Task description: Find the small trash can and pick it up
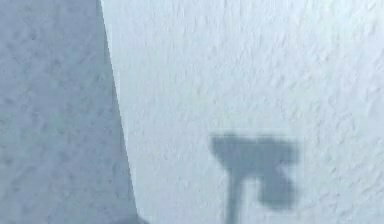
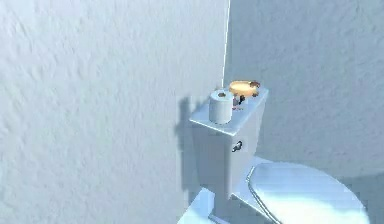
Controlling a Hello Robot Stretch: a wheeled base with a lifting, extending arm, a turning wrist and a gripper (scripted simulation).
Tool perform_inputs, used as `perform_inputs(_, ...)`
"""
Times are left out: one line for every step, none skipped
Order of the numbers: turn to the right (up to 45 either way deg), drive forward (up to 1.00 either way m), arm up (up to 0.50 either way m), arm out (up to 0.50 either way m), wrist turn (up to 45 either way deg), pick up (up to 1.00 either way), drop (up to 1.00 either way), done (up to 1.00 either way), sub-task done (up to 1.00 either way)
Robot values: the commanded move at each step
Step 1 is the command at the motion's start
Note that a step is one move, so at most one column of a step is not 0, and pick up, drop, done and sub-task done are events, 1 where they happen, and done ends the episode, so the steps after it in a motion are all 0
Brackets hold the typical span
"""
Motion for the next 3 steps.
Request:
perform_inputs(-45.0,0.0,0.0,0.0,0.0,0.0,0.0,0.0,0.0)
perform_inputs(-45.0,0.0,0.0,0.0,0.0,0.0,0.0,0.0,0.0)
perform_inputs(-21.0,0.0,0.0,0.0,0.0,0.0,0.0,0.0,0.0)
